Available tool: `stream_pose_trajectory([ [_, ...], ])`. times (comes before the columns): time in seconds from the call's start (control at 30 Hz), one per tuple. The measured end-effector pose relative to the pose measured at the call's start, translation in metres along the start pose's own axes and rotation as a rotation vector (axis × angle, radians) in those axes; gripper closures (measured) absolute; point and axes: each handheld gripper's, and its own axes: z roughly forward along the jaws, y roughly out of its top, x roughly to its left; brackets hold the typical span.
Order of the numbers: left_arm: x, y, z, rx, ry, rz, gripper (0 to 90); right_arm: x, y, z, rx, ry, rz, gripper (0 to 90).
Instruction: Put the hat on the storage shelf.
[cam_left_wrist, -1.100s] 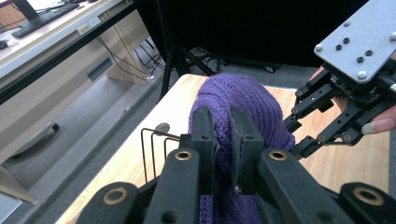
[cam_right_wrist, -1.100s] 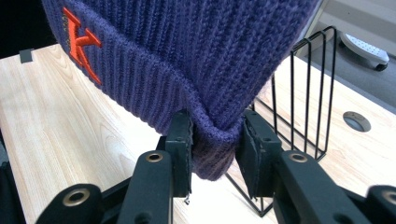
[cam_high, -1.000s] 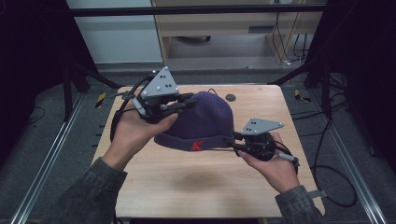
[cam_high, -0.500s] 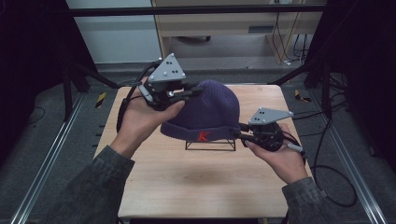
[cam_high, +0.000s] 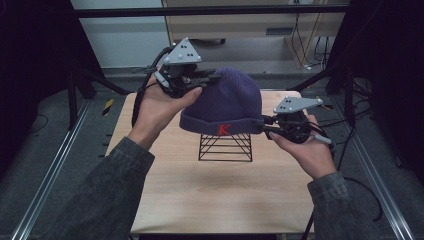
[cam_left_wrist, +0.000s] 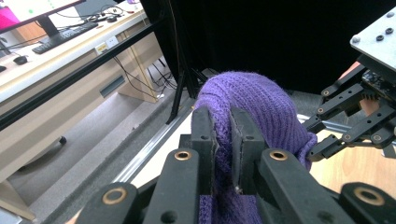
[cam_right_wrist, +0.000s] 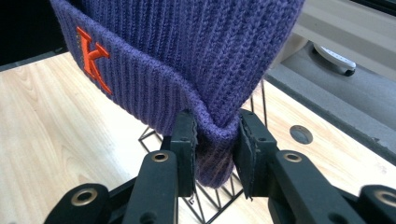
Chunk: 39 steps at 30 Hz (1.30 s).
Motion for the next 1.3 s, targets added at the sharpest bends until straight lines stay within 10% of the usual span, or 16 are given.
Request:
stream_pose_trajectory([
  [1.3, 0.025, -0.021, 0.06, 0.038, 0.015, -0.045, 80.7, -0.033, -0.01, 0.045, 0.092, -0.057, 0.062, 70.6],
])
